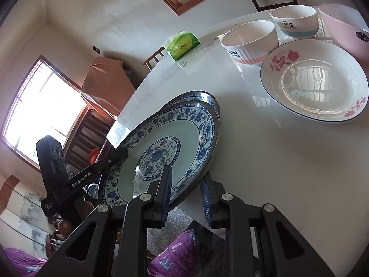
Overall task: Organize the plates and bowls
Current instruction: 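Lower the held plate onto the other blue-and-white plate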
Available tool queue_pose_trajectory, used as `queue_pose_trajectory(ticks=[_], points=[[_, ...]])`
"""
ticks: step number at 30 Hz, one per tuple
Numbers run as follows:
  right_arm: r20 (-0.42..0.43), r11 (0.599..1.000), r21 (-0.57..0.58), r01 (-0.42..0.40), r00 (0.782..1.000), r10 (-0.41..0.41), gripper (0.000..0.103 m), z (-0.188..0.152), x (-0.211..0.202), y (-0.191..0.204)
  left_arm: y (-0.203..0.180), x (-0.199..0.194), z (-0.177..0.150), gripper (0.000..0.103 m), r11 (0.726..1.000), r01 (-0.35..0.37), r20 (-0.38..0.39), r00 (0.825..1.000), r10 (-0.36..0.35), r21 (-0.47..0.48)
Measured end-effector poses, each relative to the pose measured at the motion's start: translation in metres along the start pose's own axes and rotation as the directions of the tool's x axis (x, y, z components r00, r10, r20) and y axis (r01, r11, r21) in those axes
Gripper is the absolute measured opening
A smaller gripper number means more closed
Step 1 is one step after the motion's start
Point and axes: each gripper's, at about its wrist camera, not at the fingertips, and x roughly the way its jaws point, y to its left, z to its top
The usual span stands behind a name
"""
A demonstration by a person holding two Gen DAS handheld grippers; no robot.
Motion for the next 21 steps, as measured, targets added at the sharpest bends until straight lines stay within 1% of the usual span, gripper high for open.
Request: queue_pose_trajectory(ticks=[21], points=[[-0.028, 0.999, -0.001, 0.032, 0.999, -0.032, 0.027, 0.000, 0.007, 0.007, 0.006, 0.020, 0.003, 0.021, 1.000, -0.019, -0.016, 1.000, 0.019, -0.001]])
